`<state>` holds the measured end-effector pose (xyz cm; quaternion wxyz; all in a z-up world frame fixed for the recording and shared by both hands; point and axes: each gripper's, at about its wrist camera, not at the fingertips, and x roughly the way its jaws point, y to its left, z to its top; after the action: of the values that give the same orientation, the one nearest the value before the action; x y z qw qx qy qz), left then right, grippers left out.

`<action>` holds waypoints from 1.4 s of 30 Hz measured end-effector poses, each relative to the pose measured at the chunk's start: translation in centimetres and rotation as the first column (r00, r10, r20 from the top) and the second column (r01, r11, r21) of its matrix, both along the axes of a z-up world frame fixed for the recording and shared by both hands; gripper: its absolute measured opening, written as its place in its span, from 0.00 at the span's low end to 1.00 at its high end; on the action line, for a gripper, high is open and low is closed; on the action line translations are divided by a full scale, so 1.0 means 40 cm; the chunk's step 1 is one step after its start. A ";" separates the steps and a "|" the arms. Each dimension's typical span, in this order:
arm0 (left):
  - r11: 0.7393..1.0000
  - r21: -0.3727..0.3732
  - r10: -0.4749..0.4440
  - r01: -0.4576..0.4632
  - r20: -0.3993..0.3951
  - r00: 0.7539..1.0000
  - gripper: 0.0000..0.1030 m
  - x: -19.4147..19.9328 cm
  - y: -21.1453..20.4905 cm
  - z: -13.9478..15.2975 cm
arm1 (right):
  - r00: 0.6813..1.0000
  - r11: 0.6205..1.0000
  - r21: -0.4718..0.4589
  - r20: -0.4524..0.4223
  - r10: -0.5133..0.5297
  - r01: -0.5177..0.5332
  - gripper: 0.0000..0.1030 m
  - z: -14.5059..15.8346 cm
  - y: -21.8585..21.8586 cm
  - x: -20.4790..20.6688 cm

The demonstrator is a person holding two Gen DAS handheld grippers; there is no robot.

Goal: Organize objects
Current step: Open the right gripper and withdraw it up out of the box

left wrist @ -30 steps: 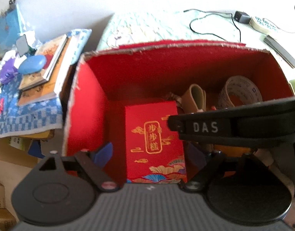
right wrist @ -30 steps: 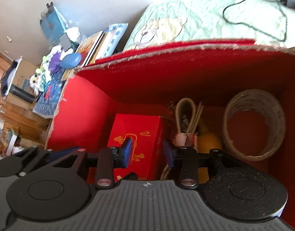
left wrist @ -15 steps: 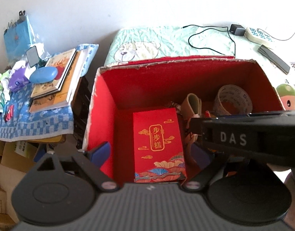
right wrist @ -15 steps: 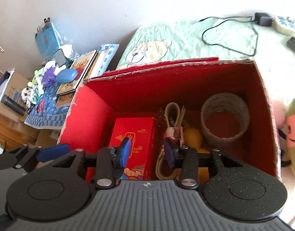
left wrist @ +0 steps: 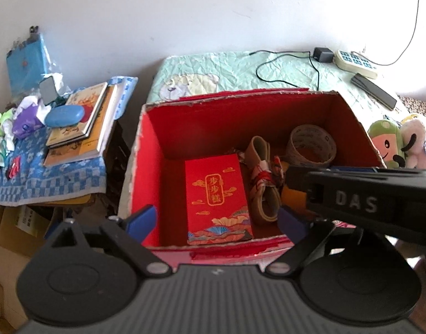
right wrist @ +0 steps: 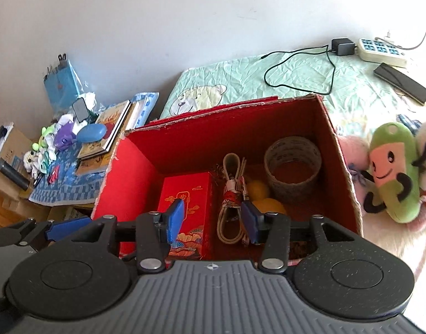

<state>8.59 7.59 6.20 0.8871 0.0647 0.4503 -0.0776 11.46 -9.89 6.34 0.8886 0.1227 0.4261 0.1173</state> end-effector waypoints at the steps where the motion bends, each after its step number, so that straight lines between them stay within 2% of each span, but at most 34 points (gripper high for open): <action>1: 1.000 -0.002 0.002 -0.002 0.003 1.000 0.92 -0.005 0.003 0.001 | 1.000 1.000 0.000 0.006 -0.006 0.006 0.47 0.005 0.001 -0.011; 11: 0.999 -0.042 -0.004 0.003 -0.031 1.000 0.92 -0.047 0.015 -0.019 | 0.997 0.998 -0.009 0.048 -0.067 0.067 0.49 0.013 -0.017 -0.092; 15: 1.000 -0.011 0.009 -0.009 -0.021 1.000 0.92 -0.063 0.011 -0.032 | 0.996 0.997 -0.014 0.048 -0.073 0.074 0.51 0.012 -0.024 -0.119; 18: 1.000 0.024 0.001 0.000 -0.041 0.999 0.92 -0.071 -0.002 -0.056 | 0.995 0.996 -0.024 0.044 -0.086 0.088 0.51 0.005 -0.029 -0.134; 26: 1.000 0.026 0.001 0.002 -0.135 0.991 0.93 -0.074 0.003 -0.106 | 0.991 0.991 -0.024 -0.006 -0.134 0.134 0.51 -0.033 -0.048 -0.158; 33: 0.997 0.079 -0.002 0.013 -0.131 0.991 0.92 -0.092 -0.011 -0.127 | 0.989 0.990 -0.034 -0.049 -0.141 0.140 0.51 -0.066 -0.040 -0.171; 42: 0.995 0.102 0.024 -0.005 -0.179 0.983 0.90 -0.092 0.006 -0.164 | 0.986 0.989 -0.051 -0.089 -0.140 0.136 0.51 -0.092 -0.034 -0.187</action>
<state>4.89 7.82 -0.36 0.8388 0.0989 0.5326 -0.0538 3.97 -11.25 2.66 0.8765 0.1375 0.4596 0.0401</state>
